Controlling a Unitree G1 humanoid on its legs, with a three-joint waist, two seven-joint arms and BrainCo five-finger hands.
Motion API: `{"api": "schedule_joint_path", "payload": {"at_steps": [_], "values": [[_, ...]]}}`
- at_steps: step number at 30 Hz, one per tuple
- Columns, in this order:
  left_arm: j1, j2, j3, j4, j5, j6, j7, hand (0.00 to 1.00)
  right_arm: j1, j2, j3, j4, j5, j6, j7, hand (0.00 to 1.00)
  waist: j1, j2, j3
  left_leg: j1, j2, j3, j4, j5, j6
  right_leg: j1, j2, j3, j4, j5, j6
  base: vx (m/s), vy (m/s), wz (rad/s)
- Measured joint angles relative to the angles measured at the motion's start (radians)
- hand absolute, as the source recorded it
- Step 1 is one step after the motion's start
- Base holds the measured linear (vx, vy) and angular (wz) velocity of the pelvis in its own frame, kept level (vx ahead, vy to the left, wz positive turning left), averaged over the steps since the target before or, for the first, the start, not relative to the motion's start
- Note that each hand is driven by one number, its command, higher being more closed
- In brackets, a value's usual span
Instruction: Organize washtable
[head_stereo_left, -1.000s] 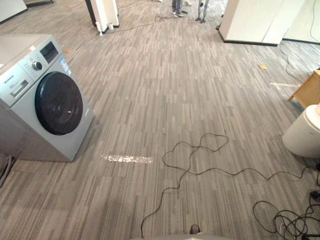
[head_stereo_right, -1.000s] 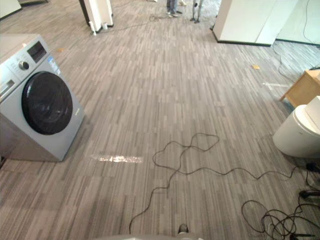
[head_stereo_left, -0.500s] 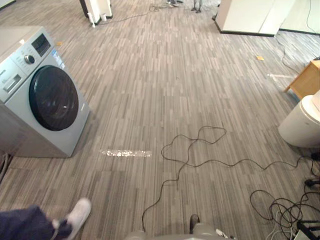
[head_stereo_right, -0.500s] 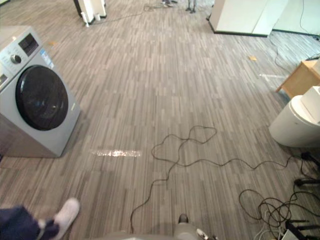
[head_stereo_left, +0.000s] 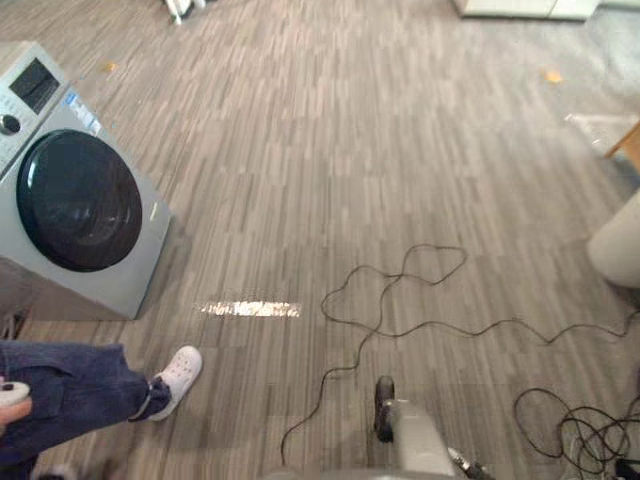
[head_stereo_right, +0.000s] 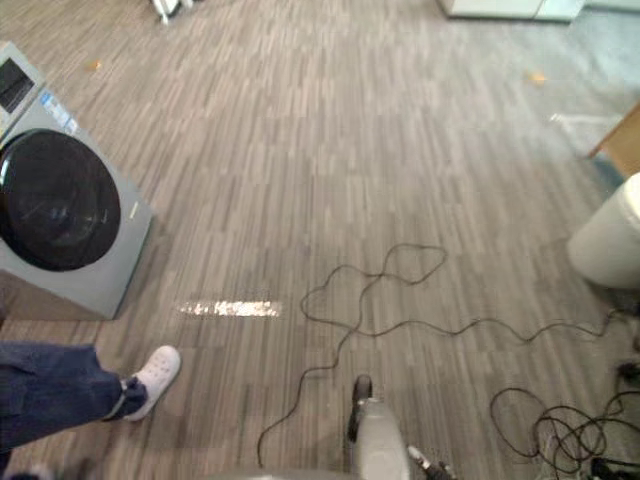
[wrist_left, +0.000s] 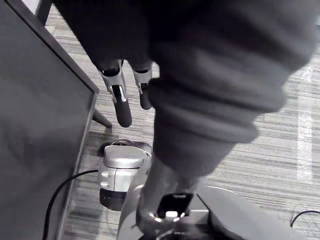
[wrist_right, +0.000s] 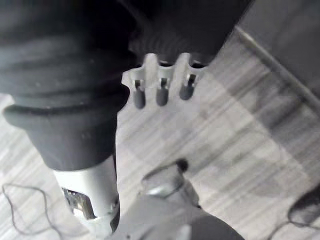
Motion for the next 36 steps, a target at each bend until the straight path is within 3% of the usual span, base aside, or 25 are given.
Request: {"api": "schedule_joint_path", "payload": {"at_steps": [2,4,6,9,11,13,14,15,16,17,18,19,20,21,22,23,24,25,26,28,29,31,33,35,36], "values": [[-0.001,-0.002,0.0,0.0,-0.003,0.002,0.001,0.0,0.0,-0.005,0.003,-0.002,-0.007,-0.005,0.002,0.0,-0.006,0.0,0.0,-0.022,0.002,-0.006,0.093,0.081,-0.011,0.041,0.007,-0.004,0.0,-0.039,-0.02,0.47,-0.234,-0.1],[-0.001,-0.007,0.001,-0.002,-0.04,0.002,0.004,0.0,0.002,-0.006,0.006,0.002,-0.013,-0.005,-0.002,0.0,-0.004,-0.008,0.006,-0.067,0.007,-0.034,0.286,0.212,-0.088,0.165,0.021,-0.01,-0.084,-0.057,-0.039,0.61,-0.244,-0.04],[0.001,-0.008,-0.001,-0.02,-0.051,0.003,0.007,0.0,0.006,-0.006,0.008,0.008,-0.017,-0.005,-0.002,0.0,-0.009,-0.011,0.007,-0.121,0.008,-0.012,0.427,0.204,-0.091,0.258,0.022,-0.018,-0.154,-0.059,-0.041,0.38,-0.085,0.14],[0.007,-0.009,0.0,-0.06,-0.099,0.001,0.011,0.0,0.008,-0.006,0.007,0.026,-0.022,-0.008,-0.018,0.0,-0.003,-0.018,0.011,-0.227,-0.002,0.053,0.514,0.124,-0.021,0.367,0.013,-0.023,-0.229,-0.06,-0.039,0.26,-0.015,0.24],[0.004,-0.017,-0.002,-0.073,-0.128,-0.008,0.011,0.0,0.002,0.0,0.007,0.028,-0.033,-0.008,-0.025,0.0,0.004,-0.037,0.022,-0.319,-0.062,0.062,0.466,0.046,0.024,0.412,-0.026,-0.02,-0.235,-0.093,-0.01,0.19,0.136,0.14],[0.009,-0.031,-0.003,-0.078,-0.144,-0.012,0.014,0.0,0.001,-0.001,0.011,0.028,-0.047,-0.008,-0.025,0.0,0.011,-0.042,0.026,-0.362,-0.119,0.055,0.31,0.041,0.034,0.419,-0.055,0.006,-0.212,-0.126,0.032,0.09,0.269,-0.17],[0.017,-0.045,-0.004,-0.083,-0.155,-0.015,0.009,0.0,0.008,-0.016,0.012,0.026,-0.051,-0.008,-0.023,0.0,0.022,-0.013,0.024,-0.353,-0.13,0.018,0.127,0.057,0.029,0.414,-0.044,0.033,-0.192,-0.149,0.067,0.08,0.303,-0.55],[0.017,-0.059,-0.001,-0.084,-0.158,-0.016,0.008,0.0,0.011,-0.026,0.016,0.026,-0.051,-0.008,-0.021,0.0,0.037,-0.004,0.026,-0.338,-0.133,0.024,0.118,0.113,0.07,0.415,-0.034,0.053,-0.188,-0.154,0.083,0.14,0.28,-0.7],[0.025,-0.041,-0.003,-0.089,-0.155,-0.02,0.006,0.0,0.021,-0.023,0.033,0.024,-0.063,-0.007,-0.023,0.0,0.049,-0.009,0.018,-0.323,-0.157,0.05,0.079,0.101,0.087,0.425,-0.045,0.086,-0.189,-0.155,0.083,0.3,0.222,-0.46],[0.033,-0.03,-0.006,-0.088,-0.155,-0.024,0.006,0.0,0.031,-0.013,0.056,0.024,-0.094,-0.004,-0.02,0.0,0.046,-0.036,0.017,-0.291,-0.184,0.06,0.047,0.102,0.087,0.424,-0.041,0.088,-0.15,-0.169,0.075,0.32,0.182,-0.27],[0.033,-0.031,-0.001,-0.089,-0.157,-0.025,0.005,0.0,0.04,-0.011,0.056,0.025,-0.101,-0.004,-0.02,0.0,0.048,-0.041,0.017,-0.287,-0.19,0.07,0.05,0.102,0.089,0.43,-0.034,0.086,-0.155,-0.177,0.065,0.38,0.156,-0.39],[0.044,-0.044,0.018,-0.089,-0.164,-0.033,0.005,0.0,0.04,-0.019,0.065,0.025,-0.13,-0.002,-0.019,0.0,0.054,-0.043,0.019,-0.286,-0.182,0.119,0.122,0.091,0.107,0.47,-0.024,0.095,-0.214,-0.165,0.041,0.28,0.121,-0.53],[0.043,-0.043,0.02,-0.088,-0.157,-0.04,0.004,0.0,0.037,-0.017,0.064,0.026,-0.141,-0.002,-0.017,0.0,0.053,-0.046,0.02,-0.315,-0.182,0.12,0.213,0.088,0.102,0.496,-0.031,0.119,-0.242,-0.151,0.023,0.35,0.183,-0.68],[0.045,-0.049,0.04,-0.085,-0.153,-0.049,0.003,0.0,0.027,-0.009,0.062,0.029,-0.159,0.0,-0.016,0.0,0.055,-0.065,0.031,-0.362,-0.194,0.115,0.298,0.064,0.103,0.516,-0.051,0.146,-0.249,-0.149,0.024,0.23,0.144,-0.5],[0.049,-0.059,0.058,-0.084,-0.151,-0.052,0.001,0.0,0.027,-0.012,0.057,0.029,-0.163,0.001,-0.017,0.0,0.059,-0.054,0.022,-0.356,-0.197,0.092,0.249,0.067,0.11,0.513,-0.048,0.162,-0.251,-0.153,0.031,0.2,0.156,-0.72],[0.058,-0.081,0.089,-0.079,-0.137,-0.052,-0.004,0.0,0.03,-0.022,0.055,0.031,-0.171,0.002,-0.012,0.0,0.062,-0.036,-0.003,-0.331,-0.193,0.077,0.184,0.009,0.171,0.491,-0.037,0.185,-0.248,-0.186,0.079,0.13,0.081,-0.59],[0.053,-0.072,0.097,-0.074,-0.131,-0.052,-0.013,0.0,0.026,-0.016,0.055,0.031,-0.174,0.002,-0.005,0.0,0.062,-0.049,-0.002,-0.333,-0.21,0.089,0.19,0.0,0.174,0.478,-0.049,0.203,-0.235,-0.201,0.1,0.16,0.118,-0.65],[0.052,-0.069,0.113,-0.065,-0.122,-0.052,-0.018,0.0,0.025,-0.013,0.056,0.03,-0.18,0.003,0.007,0.0,0.061,-0.061,-0.01,-0.331,-0.223,0.104,0.177,-0.015,0.184,0.442,-0.069,0.227,-0.18,-0.223,0.113,0.18,0.09,-0.58],[0.047,-0.069,0.142,-0.055,-0.12,-0.052,-0.017,0.0,0.024,-0.006,0.056,0.026,-0.174,0.003,0.007,0.0,0.07,-0.072,-0.006,-0.297,-0.233,0.135,0.139,-0.013,0.186,0.368,-0.081,0.262,-0.027,-0.255,0.14,0.15,0.097,-0.61],[0.046,-0.065,0.144,-0.043,-0.121,-0.052,-0.017,0.0,0.034,0.005,0.057,0.014,-0.155,-0.001,0.008,0.0,0.069,-0.074,-0.005,-0.235,-0.25,0.159,0.098,0.004,0.207,0.259,-0.091,0.292,0.238,-0.246,0.156,0.16,0.093,-0.32],[0.05,-0.055,0.139,-0.037,-0.123,-0.052,-0.017,0.0,0.035,0.007,0.062,0.006,-0.144,-0.001,0.006,0.0,0.061,-0.087,-0.001,-0.177,-0.263,0.163,0.073,0.0,0.221,0.206,-0.109,0.291,0.404,-0.213,0.161,0.24,0.106,0.05],[0.059,-0.051,0.123,-0.024,-0.148,-0.051,-0.017,0.0,0.037,0.004,0.086,0.006,-0.114,-0.003,0.005,0.0,0.047,-0.08,0.004,-0.104,-0.266,0.142,0.029,-0.006,0.23,0.167,-0.121,0.239,0.52,-0.24,0.143,0.24,0.052,0.24],[0.055,-0.051,0.116,-0.003,-0.182,-0.051,-0.018,0.0,0.044,0.002,0.109,-0.01,-0.086,-0.006,0.007,0.0,0.044,-0.068,0.0,-0.058,-0.245,0.12,-0.021,0.0,0.225,0.129,-0.107,0.153,0.451,-0.28,0.116,0.23,-0.015,0.32],[0.058,-0.05,0.099,0.002,-0.2,-0.051,-0.018,0.0,0.045,-0.007,0.127,-0.01,-0.078,-0.006,0.009,0.0,0.044,-0.062,0.0,-0.041,-0.214,0.089,-0.045,0.004,0.217,0.11,-0.049,0.15,0.261,-0.279,0.104,0.26,-0.089,0.46],[0.068,-0.04,0.08,0.003,-0.209,-0.053,-0.018,0.0,0.047,-0.003,0.133,-0.01,-0.078,-0.005,0.008,0.0,0.035,-0.068,-0.009,-0.043,-0.207,0.057,-0.054,0.013,0.198,0.133,-0.005,0.189,0.055,-0.215,0.106,0.3,-0.145,0.73]]}}
